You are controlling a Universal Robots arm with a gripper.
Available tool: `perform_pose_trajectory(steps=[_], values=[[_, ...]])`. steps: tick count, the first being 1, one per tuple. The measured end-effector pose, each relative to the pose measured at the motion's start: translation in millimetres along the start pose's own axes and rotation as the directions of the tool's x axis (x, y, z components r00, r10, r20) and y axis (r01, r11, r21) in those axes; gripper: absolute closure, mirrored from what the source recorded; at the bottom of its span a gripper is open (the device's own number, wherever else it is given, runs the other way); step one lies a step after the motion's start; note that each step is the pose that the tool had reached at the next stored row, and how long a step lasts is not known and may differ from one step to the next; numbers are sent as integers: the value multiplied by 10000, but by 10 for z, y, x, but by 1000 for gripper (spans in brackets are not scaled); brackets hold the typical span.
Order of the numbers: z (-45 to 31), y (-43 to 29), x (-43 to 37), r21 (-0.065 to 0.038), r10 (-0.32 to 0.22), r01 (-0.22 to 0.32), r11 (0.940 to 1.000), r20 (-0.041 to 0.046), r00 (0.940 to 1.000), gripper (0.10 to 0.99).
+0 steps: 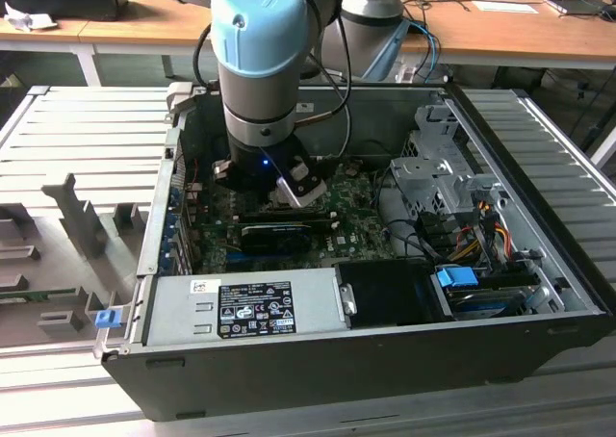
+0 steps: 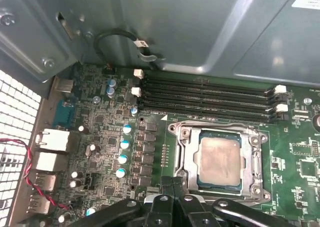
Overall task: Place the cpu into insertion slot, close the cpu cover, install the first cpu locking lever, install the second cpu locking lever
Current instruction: 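Install the second cpu locking lever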
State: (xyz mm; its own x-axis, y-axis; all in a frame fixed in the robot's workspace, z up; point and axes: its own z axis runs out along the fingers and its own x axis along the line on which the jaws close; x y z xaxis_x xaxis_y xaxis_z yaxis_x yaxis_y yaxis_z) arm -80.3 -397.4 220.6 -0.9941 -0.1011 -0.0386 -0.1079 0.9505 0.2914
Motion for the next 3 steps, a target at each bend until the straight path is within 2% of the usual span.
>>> perform_pose_trajectory(steps=[3], values=[[-54,17,-2,1,4,-4,10000,1,10000,980]])
